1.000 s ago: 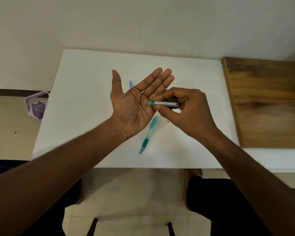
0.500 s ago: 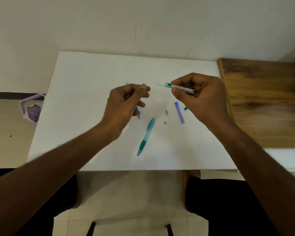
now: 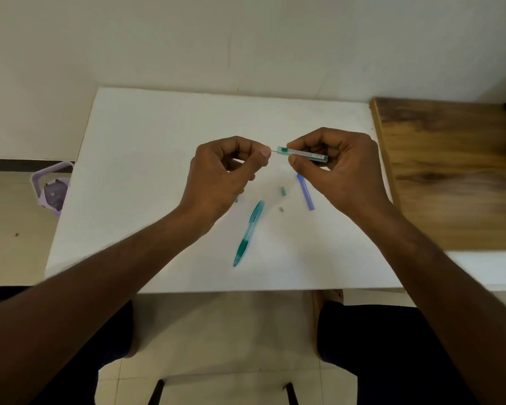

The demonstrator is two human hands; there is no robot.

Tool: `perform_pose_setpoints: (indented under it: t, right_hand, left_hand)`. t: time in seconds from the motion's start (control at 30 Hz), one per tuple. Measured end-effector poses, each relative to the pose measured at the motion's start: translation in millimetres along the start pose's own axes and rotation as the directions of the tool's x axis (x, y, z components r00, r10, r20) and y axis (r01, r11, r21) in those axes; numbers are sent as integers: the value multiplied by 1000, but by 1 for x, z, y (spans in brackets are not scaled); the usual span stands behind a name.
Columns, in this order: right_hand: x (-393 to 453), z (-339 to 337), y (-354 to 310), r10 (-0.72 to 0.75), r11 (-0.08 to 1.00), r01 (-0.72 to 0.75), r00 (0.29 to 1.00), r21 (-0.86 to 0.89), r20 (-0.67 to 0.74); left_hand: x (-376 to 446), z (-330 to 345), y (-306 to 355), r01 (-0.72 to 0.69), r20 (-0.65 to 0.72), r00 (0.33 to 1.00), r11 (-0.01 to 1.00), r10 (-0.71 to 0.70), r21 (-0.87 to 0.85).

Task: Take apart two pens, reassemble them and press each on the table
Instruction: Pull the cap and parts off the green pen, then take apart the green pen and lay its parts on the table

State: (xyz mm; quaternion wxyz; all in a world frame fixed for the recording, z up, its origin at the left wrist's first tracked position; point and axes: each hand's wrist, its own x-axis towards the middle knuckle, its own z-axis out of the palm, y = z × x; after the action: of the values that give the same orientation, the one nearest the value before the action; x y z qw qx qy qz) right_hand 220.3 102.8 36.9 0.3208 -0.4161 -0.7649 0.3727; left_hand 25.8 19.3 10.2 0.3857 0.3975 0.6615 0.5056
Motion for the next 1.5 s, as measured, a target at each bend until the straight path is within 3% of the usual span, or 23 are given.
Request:
perform_pose_setpoints:
  t: [0.13,0.33,0.6,0.87,0.97,1.07,1.17,1.27,1.5]
  right_hand:
    - [1,-2,5,37,999,-36,999,23,-19]
    - [0,-6,26,203,979,-200,960,37,-195]
    - [-15,-17,59,357,868,-435,881,-239,-309]
    - [-47,-22,71,384,681,-491,871,-544,-306]
    - [-42,-25,66,368,695,-454,891,-558,-267]
    - [-30,-24,54,258,840,-305,952,-449,-165]
    - [-21,-9,35,158,949,-145,987,-281,23]
    - [-20,7,27,75,967,-42,989,-253,125]
    - [-18,15,24,50,974,-21,991,-225,125]
  left_hand:
    - [4,-8,3,-52,-46,997,998,54,47]
    - [11,-30,8,-148,-146,972,962,184,229]
    - [9,-29,8,-180,-67,971,886,229,428]
    - [6,-12,4,-230,68,971,824,229,517]
    - [6,-7,0,-239,100,970,798,221,554]
    - [6,-2,-2,-251,141,968,766,208,592]
    - [6,3,-3,-260,144,965,747,218,612]
    - [5,5,-2,-283,157,958,717,239,637]
    - [3,2,-2,-274,152,961,717,232,641]
